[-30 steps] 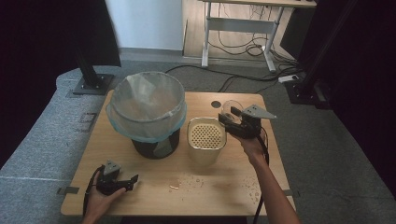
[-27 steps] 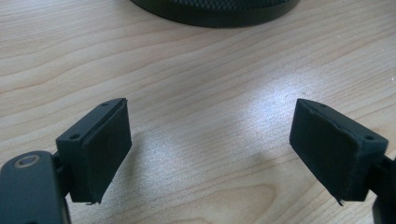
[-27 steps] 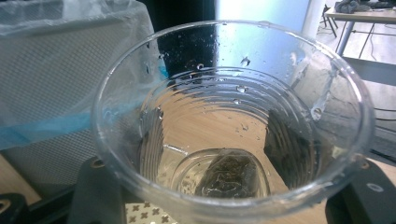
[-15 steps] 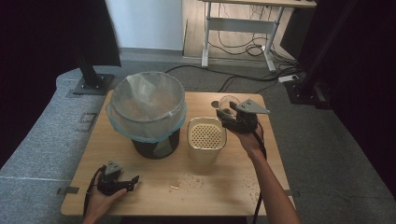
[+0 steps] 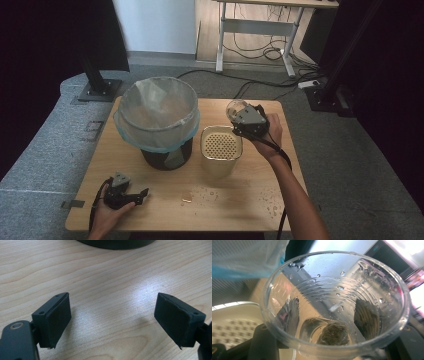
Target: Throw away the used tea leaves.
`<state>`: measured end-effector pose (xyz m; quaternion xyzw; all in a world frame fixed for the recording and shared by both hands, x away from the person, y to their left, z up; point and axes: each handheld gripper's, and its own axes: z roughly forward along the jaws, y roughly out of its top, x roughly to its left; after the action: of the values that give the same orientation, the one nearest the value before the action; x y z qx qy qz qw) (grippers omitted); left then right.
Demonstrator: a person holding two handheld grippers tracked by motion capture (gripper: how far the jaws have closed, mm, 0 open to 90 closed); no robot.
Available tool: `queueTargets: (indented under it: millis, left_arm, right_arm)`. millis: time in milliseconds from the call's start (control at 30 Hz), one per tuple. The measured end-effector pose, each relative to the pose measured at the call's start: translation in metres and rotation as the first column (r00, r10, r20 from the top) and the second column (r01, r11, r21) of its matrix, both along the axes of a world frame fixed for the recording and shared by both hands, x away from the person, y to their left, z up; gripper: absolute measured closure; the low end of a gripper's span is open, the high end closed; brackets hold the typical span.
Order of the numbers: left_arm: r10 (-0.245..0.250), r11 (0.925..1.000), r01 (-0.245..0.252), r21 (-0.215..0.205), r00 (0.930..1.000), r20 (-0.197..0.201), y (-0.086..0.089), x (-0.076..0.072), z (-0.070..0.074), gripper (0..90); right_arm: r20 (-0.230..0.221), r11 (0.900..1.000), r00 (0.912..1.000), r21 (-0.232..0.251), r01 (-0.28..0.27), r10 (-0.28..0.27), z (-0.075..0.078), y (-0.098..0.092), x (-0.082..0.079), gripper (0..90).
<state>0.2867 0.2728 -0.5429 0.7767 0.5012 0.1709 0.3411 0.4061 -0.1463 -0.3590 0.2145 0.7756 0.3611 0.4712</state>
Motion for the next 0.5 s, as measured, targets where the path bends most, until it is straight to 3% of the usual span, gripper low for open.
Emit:
queueTargets:
  millis: [67,100,133,267,367,400,467,500]
  left_arm:
    - [-0.005,1.0,0.005,0.004,1.0,-0.006,0.0,0.0,0.0,13.6]
    - [-0.005,1.0,0.005,0.004,1.0,-0.007,0.0,0.0,0.0,13.5]
    - [-0.006,1.0,0.006,0.004,1.0,-0.007,0.0,0.0,0.0,13.5]
    - [-0.007,1.0,0.007,0.004,0.9999,-0.01,0.0,0.001,0.0,13.5]
    - [-0.007,1.0,0.007,0.002,0.9999,-0.01,0.0,0.0,0.0,13.6]
    - [-0.008,1.0,0.008,0.003,0.9999,-0.01,0.0,0.001,0.0,13.5]
    - [-0.007,1.0,0.007,0.002,0.9999,-0.013,0.0,0.001,0.0,13.6]
    - [-0.008,1.0,0.008,0.002,0.9999,-0.014,0.0,0.001,0.0,13.6]
  right_arm:
    - [0.052,0.994,0.9986,-0.113,0.01,-0.004,-0.001,0.006,-0.002,37.4]
    - [0.078,0.983,0.9969,-0.182,0.016,-0.002,-0.003,0.009,-0.002,37.4]
    - [0.092,0.976,0.9957,-0.215,0.021,-0.001,-0.004,0.012,-0.002,37.4]
    - [0.144,0.927,0.9891,-0.374,0.024,0.032,-0.006,0.022,-0.003,37.5]
    - [0.181,0.872,0.9817,-0.489,0.038,0.059,-0.011,0.029,-0.004,37.5]
    - [0.188,0.847,0.9795,-0.53,0.039,0.073,-0.013,0.031,-0.004,37.5]
    - [0.21,0.785,0.9723,-0.618,0.05,0.103,-0.02,0.036,-0.006,37.5]
    - [0.227,0.734,0.9648,-0.677,0.058,0.133,-0.026,0.039,-0.007,37.5]
